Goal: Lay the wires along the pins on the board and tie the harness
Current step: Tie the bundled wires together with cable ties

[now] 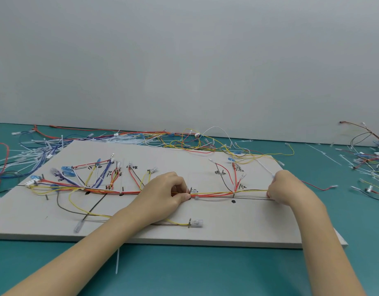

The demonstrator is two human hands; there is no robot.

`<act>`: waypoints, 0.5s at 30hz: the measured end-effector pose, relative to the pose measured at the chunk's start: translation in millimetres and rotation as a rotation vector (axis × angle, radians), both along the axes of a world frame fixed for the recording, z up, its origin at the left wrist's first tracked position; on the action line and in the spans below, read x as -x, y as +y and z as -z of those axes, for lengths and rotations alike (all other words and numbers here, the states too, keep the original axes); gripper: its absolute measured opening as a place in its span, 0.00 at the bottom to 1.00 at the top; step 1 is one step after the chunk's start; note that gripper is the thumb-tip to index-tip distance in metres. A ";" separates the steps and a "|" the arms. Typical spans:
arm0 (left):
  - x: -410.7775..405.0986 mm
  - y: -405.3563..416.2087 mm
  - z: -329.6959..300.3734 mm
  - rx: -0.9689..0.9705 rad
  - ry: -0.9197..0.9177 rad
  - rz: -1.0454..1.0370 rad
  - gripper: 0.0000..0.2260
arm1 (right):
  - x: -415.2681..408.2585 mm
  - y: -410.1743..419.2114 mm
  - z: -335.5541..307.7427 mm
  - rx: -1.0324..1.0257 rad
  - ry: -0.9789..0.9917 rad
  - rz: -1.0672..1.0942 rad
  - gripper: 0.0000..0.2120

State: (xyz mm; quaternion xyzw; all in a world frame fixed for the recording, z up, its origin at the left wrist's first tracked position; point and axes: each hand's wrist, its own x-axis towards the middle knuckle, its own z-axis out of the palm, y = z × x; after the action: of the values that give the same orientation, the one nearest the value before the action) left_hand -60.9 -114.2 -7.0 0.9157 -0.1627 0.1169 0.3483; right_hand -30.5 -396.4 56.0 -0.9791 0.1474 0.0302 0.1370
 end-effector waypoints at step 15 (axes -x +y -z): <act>-0.3 -0.1 -0.1 -0.017 -0.006 -0.001 0.03 | 4.0 3.8 -1.1 -0.033 -0.035 0.000 0.12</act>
State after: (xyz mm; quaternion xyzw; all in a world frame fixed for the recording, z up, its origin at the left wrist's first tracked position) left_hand -60.6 -114.3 -6.9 0.9184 -0.1645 0.1184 0.3398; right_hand -34.4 -392.6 57.0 -0.9771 0.1447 0.0155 0.1555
